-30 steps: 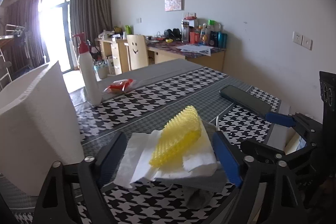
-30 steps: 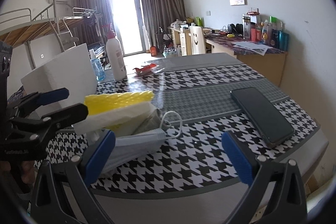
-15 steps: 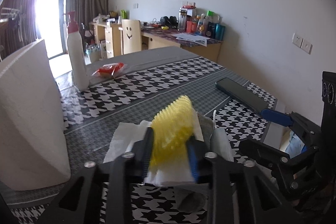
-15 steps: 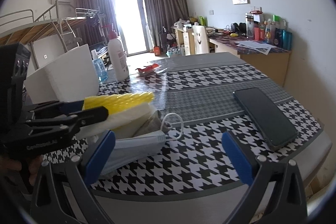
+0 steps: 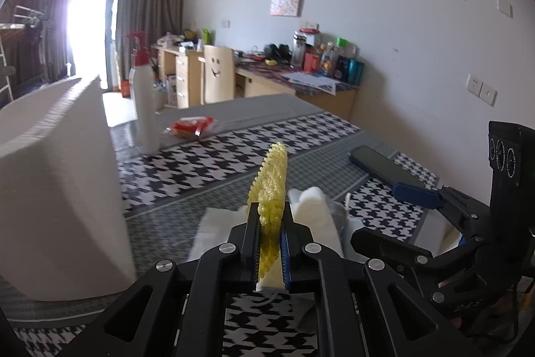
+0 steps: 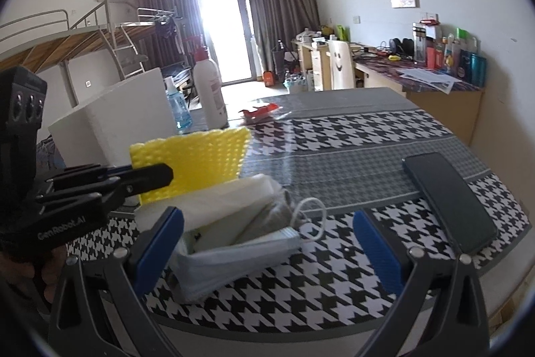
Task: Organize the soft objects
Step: 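Close the right tool on the white tissue while the left tool lifts the yellow sponge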
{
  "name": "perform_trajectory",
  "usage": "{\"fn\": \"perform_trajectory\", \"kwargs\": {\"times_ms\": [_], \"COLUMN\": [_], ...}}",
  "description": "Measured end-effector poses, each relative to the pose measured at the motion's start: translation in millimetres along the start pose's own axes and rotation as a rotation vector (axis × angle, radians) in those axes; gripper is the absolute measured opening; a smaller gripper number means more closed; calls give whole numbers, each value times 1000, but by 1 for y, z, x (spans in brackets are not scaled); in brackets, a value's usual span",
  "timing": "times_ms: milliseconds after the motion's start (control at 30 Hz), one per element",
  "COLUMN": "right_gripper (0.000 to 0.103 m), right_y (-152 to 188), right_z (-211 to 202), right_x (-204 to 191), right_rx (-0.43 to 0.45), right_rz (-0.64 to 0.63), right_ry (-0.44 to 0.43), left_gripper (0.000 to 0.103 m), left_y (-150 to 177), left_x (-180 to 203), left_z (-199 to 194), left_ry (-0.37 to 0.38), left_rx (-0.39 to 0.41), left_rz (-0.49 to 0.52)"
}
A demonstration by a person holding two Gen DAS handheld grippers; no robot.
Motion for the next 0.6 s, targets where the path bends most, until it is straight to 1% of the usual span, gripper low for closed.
{"fn": "perform_trajectory", "kwargs": {"times_ms": [200,367,500,567,600], "right_gripper": [102,102,95,85,83], "right_y": [-2,1,3,6,8], "right_z": [8,17,23,28,30], "right_x": [-18,-31,-38,-41,-42], "right_rx": [-17,-51,-89,-117,-130], "right_rz": [-30,-43,-50,-55,-57], "right_ry": [-47,-85,-113,-117,-122], "left_gripper": [11,11,11,11,11], "left_y": [1,8,11,13,14], "left_x": [-13,-22,-27,-28,-28], "left_z": [-17,-24,-26,-27,-27], "left_ry": [-37,-72,-77,-80,-78], "left_rx": [28,28,26,29,27], "left_rz": [-13,-21,-32,-35,-32]}}
Point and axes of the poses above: each gripper's, at about its wrist camera, not at the fingertips, and z roughly the way its jaws point, x to its right, y to its underside, the point moved 7 cm from there along z, roughly the way its jaws point, and after that the axes turned 9 degrees about z, right-handed, at the moved point
